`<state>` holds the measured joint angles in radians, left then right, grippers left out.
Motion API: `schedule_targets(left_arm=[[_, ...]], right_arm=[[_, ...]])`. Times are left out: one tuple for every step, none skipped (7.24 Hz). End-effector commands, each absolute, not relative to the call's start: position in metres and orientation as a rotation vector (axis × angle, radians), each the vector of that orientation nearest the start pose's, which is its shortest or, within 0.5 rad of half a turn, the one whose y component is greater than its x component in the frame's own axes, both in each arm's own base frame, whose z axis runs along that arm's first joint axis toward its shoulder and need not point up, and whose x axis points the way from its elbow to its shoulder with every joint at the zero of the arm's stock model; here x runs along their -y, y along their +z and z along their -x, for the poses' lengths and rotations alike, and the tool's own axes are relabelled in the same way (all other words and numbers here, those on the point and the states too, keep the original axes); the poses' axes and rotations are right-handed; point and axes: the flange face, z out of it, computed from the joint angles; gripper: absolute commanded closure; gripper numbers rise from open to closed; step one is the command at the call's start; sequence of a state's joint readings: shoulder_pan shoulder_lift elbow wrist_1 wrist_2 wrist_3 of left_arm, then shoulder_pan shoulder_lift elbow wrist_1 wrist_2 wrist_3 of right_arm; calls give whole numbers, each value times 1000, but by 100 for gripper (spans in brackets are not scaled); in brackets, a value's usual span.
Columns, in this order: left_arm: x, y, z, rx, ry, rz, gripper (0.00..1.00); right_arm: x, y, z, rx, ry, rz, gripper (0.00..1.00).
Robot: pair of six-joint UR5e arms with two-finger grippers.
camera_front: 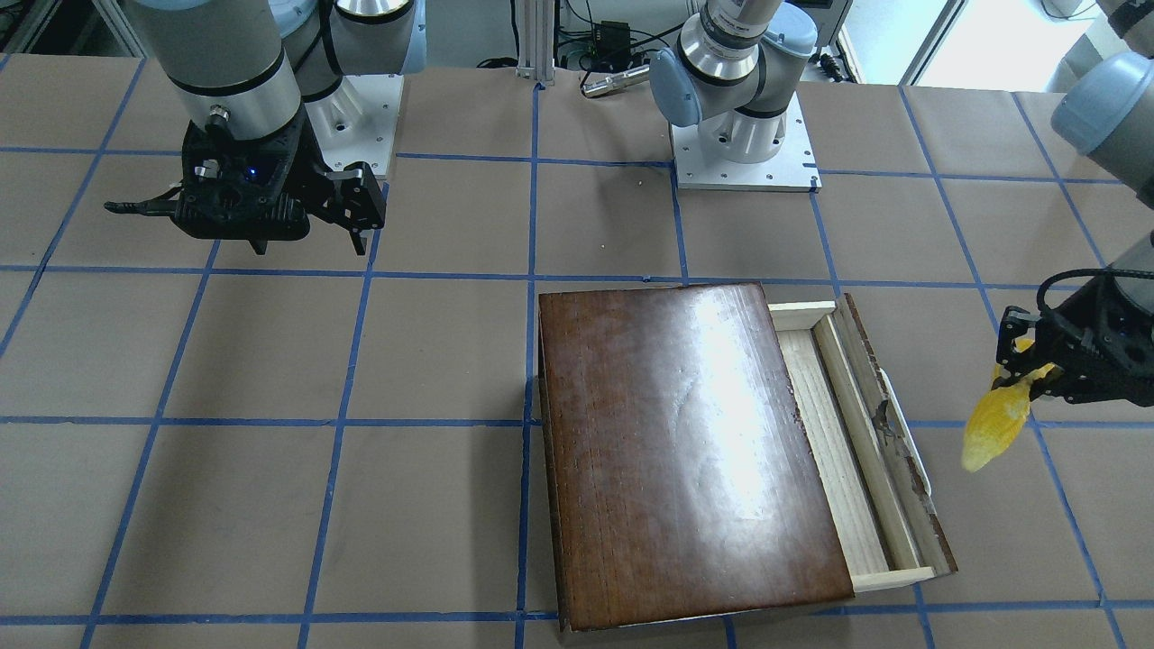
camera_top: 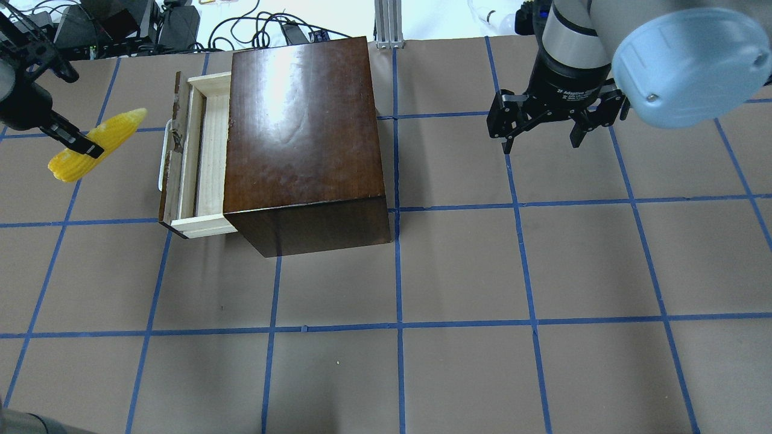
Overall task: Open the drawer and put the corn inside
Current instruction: 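Carry the corn cob with the left gripper over the open drawer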
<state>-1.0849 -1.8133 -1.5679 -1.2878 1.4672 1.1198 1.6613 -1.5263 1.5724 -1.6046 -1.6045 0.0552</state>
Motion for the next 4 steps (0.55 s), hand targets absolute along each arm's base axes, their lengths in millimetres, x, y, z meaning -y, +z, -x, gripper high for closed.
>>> schedule_targets(left_arm=[[594, 417, -101, -3088, -159, -804, 82], [599, 419, -77, -3113, -167, -695, 78], [601, 416, -61, -3117, -131, -577, 78], [602, 414, -40, -3087, -78, -462, 78]], right_arm=[[495, 468, -175, -3176, 16, 56, 0], [495, 468, -175, -3176, 16, 56, 0], [495, 468, -175, -3176, 16, 56, 0], [495, 468, -175, -3176, 16, 56, 0]])
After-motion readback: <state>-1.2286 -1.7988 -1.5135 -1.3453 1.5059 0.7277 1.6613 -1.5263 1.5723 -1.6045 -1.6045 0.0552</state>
